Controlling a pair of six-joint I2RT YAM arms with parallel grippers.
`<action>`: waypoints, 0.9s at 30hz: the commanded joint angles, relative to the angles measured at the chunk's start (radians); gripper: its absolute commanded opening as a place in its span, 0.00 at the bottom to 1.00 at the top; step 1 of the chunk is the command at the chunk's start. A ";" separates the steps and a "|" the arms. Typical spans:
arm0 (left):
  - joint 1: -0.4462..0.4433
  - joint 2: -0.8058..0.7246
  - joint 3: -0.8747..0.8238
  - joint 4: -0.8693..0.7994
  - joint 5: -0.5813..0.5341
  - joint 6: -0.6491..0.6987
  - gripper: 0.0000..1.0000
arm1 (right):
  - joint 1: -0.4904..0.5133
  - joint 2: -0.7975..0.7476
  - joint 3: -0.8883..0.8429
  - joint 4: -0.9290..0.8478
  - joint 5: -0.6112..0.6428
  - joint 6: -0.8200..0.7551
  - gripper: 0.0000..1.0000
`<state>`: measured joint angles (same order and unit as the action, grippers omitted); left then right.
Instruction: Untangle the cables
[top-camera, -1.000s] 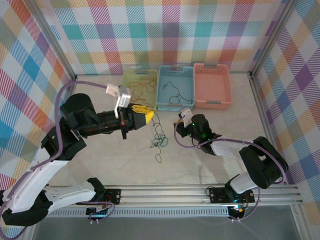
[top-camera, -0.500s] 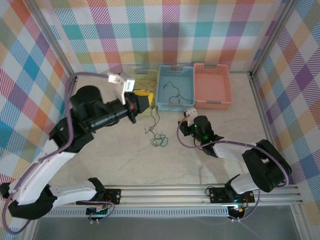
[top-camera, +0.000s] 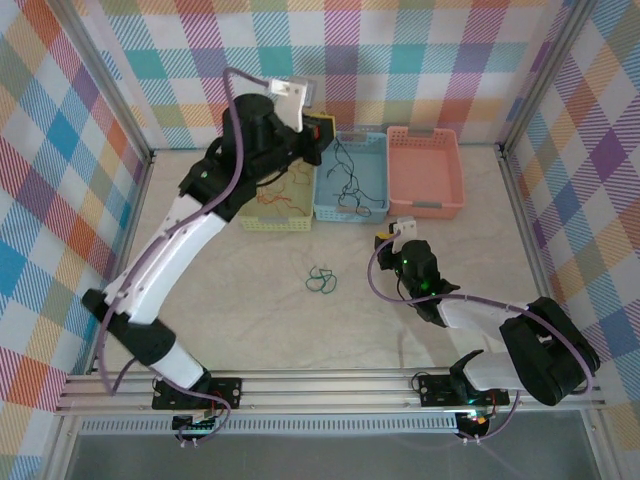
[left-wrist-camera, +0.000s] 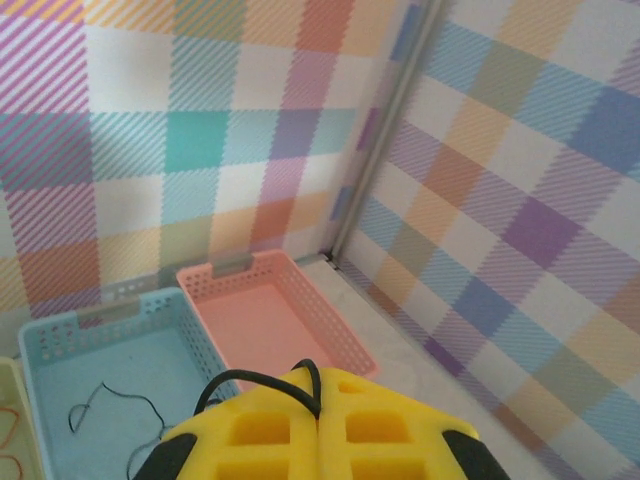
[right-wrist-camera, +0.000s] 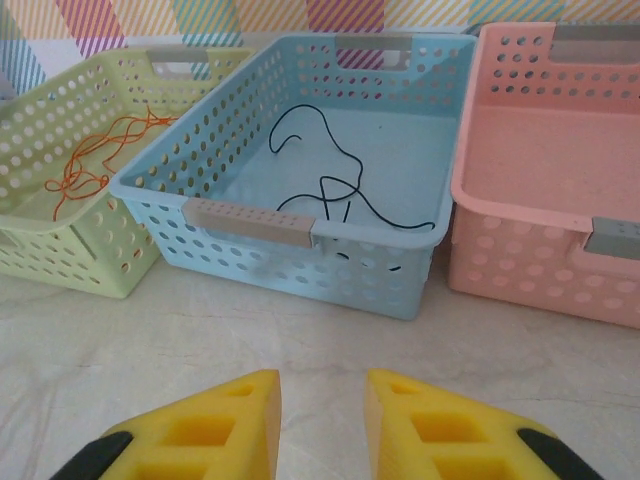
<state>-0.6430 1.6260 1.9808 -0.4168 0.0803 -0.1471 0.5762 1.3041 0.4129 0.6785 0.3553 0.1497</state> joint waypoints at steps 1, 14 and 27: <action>0.048 0.115 0.123 0.006 0.020 -0.017 0.00 | -0.005 0.001 0.008 0.045 0.016 0.019 0.29; 0.134 0.737 0.823 -0.067 0.105 -0.010 0.00 | -0.009 0.021 0.027 0.028 -0.019 0.010 0.29; 0.135 0.977 0.761 -0.095 0.005 -0.060 0.28 | -0.010 0.036 0.046 0.002 -0.048 0.008 0.29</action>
<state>-0.5079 2.5549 2.7522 -0.4637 0.1268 -0.1795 0.5743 1.3327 0.4232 0.6769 0.3214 0.1501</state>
